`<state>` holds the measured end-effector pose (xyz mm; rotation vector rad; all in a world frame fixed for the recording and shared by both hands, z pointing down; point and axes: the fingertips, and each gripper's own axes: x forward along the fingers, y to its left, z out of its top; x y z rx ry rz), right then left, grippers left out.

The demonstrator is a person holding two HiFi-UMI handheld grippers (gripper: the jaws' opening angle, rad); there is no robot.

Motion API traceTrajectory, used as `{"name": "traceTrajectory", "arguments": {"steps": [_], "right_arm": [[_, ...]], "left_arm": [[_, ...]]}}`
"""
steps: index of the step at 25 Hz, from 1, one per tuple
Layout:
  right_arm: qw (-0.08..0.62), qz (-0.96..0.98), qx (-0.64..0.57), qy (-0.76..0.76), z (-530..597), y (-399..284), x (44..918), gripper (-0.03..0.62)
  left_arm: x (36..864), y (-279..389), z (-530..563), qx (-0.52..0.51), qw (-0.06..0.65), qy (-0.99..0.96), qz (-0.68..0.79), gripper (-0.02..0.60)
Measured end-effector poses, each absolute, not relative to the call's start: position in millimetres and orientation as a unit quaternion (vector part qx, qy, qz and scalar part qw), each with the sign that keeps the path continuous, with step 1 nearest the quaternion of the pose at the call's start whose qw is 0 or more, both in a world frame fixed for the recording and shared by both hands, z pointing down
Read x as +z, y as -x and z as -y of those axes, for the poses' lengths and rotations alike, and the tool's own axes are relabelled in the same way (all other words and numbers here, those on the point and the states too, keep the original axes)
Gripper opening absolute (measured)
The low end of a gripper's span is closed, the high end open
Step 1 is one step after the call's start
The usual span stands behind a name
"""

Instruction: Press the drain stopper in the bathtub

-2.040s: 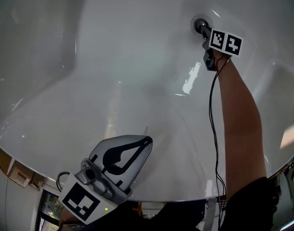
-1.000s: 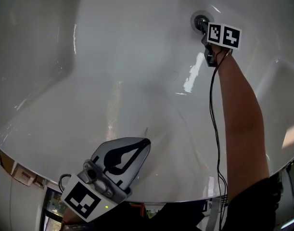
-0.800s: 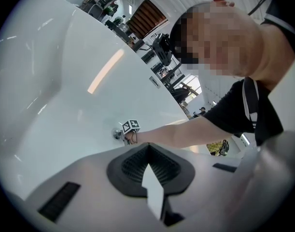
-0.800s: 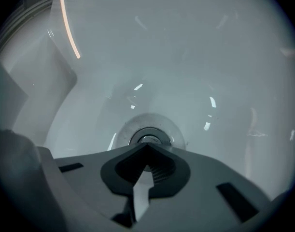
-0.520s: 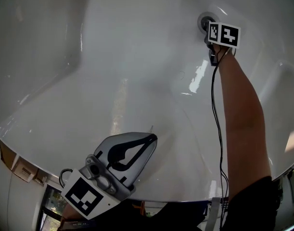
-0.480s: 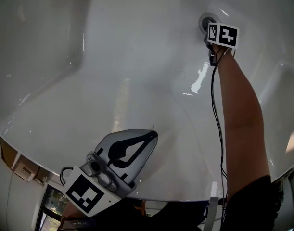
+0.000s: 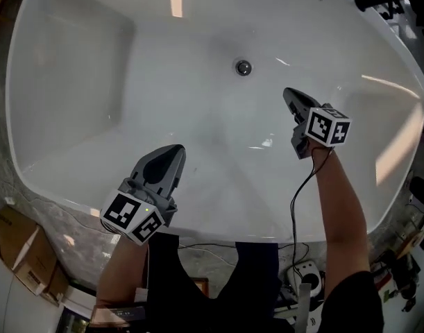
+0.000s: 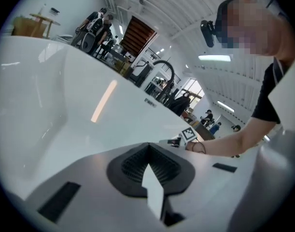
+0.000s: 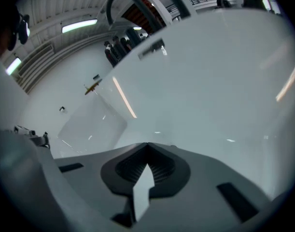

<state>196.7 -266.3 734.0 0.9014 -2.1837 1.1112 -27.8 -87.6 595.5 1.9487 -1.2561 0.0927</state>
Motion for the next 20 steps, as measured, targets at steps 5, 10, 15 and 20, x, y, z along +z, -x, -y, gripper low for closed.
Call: {"name": "traceTrajectory", "arguments": {"steps": [5, 10, 15, 20], "right_arm": [[0.174, 0.818, 0.396, -0.379, 246.9, -249.0, 588.9, 0.015], [0.107, 0.834, 0.367, -0.397, 229.4, -255.5, 468.8, 0.015], [0.062, 0.858, 0.341, -0.378, 193.4, -243.5, 366.3, 0.015], [0.025, 0.884, 0.296, -0.361, 154.2, -232.5, 281.5, 0.015]], "left_arm": [[507.3, 10.4, 98.9, 0.024, 0.373, -0.794, 0.480, 0.008], [421.4, -4.7, 93.6, 0.028, 0.343, -0.817, 0.463, 0.008], [348.3, -26.1, 74.5, 0.032, 0.321, -0.835, 0.447, 0.008], [287.1, -35.9, 60.8, 0.027, 0.296, -0.852, 0.430, 0.008]]}}
